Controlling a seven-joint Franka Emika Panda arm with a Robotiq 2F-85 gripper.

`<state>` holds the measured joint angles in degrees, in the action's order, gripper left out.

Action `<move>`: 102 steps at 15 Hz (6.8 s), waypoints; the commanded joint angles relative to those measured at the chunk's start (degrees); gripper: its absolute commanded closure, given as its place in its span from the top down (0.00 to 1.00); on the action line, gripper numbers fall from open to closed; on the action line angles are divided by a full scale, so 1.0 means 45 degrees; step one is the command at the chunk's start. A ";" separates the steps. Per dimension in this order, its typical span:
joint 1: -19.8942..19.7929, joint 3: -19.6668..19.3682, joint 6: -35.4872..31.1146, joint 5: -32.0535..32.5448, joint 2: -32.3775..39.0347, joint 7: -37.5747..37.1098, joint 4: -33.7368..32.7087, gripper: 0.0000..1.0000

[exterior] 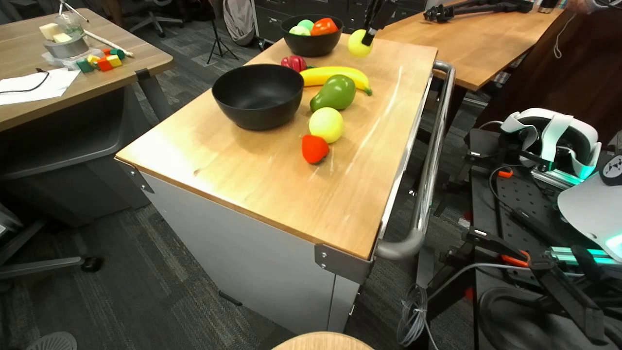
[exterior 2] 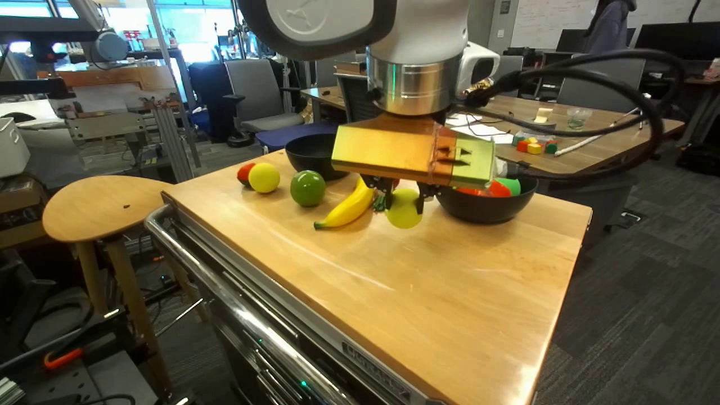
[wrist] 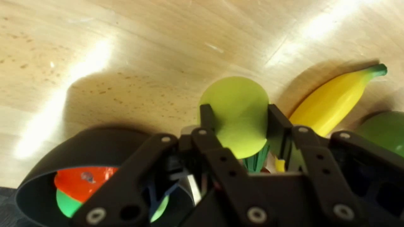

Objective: Remove the fruits and vegetables from the two black bowls

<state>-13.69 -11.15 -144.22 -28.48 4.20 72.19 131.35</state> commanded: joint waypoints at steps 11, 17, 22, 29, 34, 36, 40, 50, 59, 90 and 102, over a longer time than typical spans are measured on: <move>0.0127 0.0018 0.1938 0.4402 -0.0825 -0.3768 -0.2595 1.00; -0.0008 0.0043 0.1751 0.3377 -0.0076 -0.3801 -0.3588 1.00; 0.0047 0.0103 0.1423 0.3532 0.0463 -0.4199 -0.3858 1.00; -0.0038 0.0405 0.0200 0.4045 0.2820 -0.6499 -0.5612 1.00; -0.0191 0.0465 -0.0137 0.5061 0.4293 -0.8081 -0.6420 1.00; -0.0289 0.0577 -0.0175 0.5285 0.4708 -0.8472 -0.6577 1.00; -0.0358 0.0657 -0.0337 0.5884 0.5251 -0.9043 -0.6579 1.00; -0.0586 0.1037 -0.1318 0.6686 0.4215 -0.8671 -0.5372 0.67; -0.0824 0.1454 -0.1114 0.5245 -0.1182 -0.5146 -0.0876 0.66; 0.0341 -0.0285 0.2812 0.1486 -0.1371 -0.2167 -0.3029 1.00; 0.0628 0.0519 0.1026 0.1258 0.1897 -0.6659 -0.5640 1.00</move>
<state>-10.88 -9.74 -138.24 -22.06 5.54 50.29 114.32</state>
